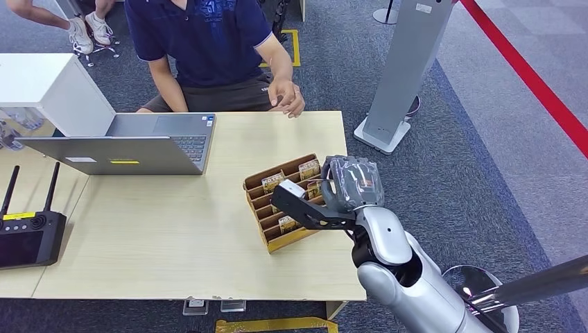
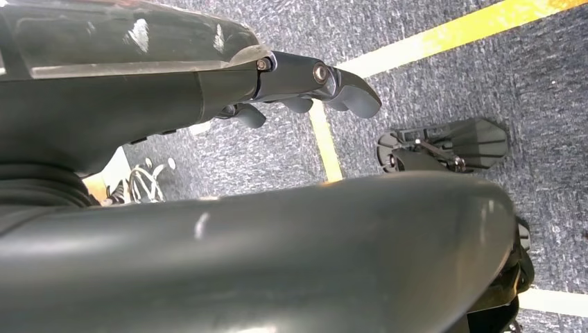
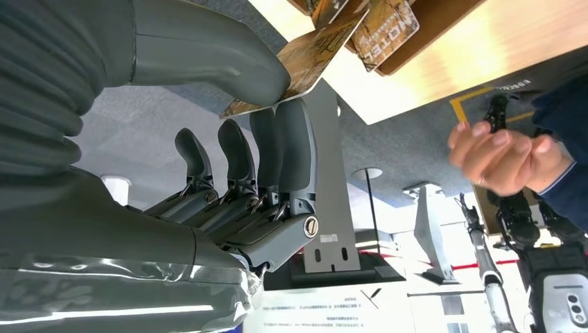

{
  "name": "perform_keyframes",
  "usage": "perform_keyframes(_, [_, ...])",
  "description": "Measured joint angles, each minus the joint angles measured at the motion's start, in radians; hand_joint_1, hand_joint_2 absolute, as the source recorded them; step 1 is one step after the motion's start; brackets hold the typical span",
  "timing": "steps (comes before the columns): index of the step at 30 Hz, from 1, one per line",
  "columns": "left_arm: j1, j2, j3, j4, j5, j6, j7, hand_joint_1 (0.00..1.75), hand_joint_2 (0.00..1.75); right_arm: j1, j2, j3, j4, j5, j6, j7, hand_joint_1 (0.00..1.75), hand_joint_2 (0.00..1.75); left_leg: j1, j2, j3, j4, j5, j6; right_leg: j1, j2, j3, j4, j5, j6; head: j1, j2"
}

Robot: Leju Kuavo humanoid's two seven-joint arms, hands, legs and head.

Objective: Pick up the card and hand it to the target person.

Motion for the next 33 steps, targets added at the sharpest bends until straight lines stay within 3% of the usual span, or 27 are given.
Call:
perform_keyframes(8, [-0.001, 0.0, -0.001, 0.0, -0.023, -0.002, 0.003, 0.0, 0.0, -0.058, 0.032, -0.005, 0.081, -0.033, -0.084, -0.085, 1.33, 1.75, 0.0, 0.0, -0.001, 0.0, 0.0, 0.0, 0.0, 0.0, 0.0, 0.0, 0.0, 0.0, 0.0, 0.0])
perform_keyframes(18, [-0.007, -0.001, -0.006, 0.0, -0.035, -0.003, 0.011, 0.0, 0.0, -0.241, 0.167, 0.013, 0.416, -0.081, -0.229, -0.178, 1.33, 1.75, 0.0, 0.0, -0.001, 0.0, 0.0, 0.0, 0.0, 0.0, 0.0, 0.001, 0.0, 0.0, 0.0, 0.0])
perform_keyframes(29, [-0.006, -0.001, -0.007, 0.0, -0.027, 0.0, 0.026, 0.0, 0.0, -0.336, 0.277, 0.03, 0.695, -0.1, -0.307, -0.229, 1.33, 1.75, 0.0, 0.0, -0.001, 0.0, 0.0, 0.0, 0.0, 0.0, -0.001, 0.001, 0.0, 0.0, 0.0, 0.0])
perform_keyframes(33, [-0.006, -0.001, -0.007, 0.0, -0.023, 0.001, 0.027, 0.0, 0.0, -0.345, 0.298, 0.037, 0.75, -0.098, -0.327, -0.231, 0.0, 1.75, 0.0, 0.0, -0.001, 0.0, 0.0, 0.0, 0.0, 0.0, -0.001, 0.001, 0.0, 0.0, 0.0, 0.0])
